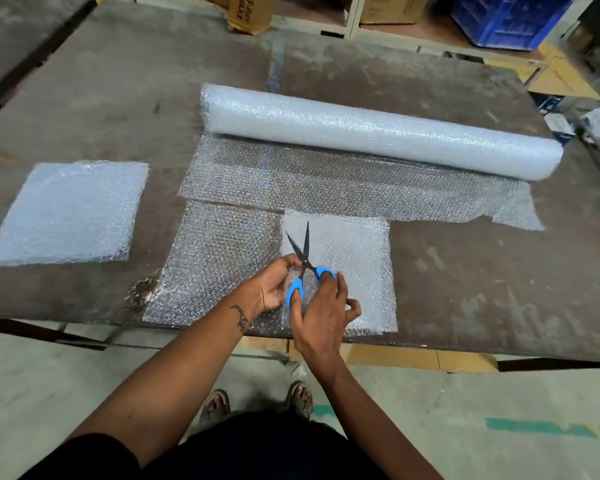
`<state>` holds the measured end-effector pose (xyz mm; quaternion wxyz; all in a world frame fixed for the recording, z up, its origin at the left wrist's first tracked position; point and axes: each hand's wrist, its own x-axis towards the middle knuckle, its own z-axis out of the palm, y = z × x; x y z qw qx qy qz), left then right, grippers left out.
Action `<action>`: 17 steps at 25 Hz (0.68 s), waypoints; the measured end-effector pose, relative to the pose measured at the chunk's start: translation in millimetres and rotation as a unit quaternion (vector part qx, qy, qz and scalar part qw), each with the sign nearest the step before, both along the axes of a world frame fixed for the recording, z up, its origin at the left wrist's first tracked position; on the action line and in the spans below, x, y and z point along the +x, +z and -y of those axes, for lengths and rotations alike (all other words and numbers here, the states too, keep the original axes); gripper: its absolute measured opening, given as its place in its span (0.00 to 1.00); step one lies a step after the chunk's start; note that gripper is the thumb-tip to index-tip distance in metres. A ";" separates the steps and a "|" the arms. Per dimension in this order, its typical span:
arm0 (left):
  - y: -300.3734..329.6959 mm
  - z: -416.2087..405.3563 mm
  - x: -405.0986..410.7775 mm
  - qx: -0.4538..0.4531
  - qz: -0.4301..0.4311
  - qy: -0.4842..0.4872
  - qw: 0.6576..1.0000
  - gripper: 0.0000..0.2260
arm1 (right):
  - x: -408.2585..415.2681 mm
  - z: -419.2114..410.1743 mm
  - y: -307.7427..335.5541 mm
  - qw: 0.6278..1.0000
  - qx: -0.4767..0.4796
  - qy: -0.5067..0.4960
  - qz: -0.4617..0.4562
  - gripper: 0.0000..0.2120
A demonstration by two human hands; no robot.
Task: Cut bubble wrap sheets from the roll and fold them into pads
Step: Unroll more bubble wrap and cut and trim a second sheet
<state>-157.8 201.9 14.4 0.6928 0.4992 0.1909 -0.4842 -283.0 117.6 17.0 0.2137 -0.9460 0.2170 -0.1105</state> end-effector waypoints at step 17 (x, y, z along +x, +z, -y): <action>-23.4 -27.4 -25.2 0.424 0.593 -0.147 0.669 0.34 | -4.1 -0.1 -30.8 0.999 0.021 -0.002 -0.028 0.26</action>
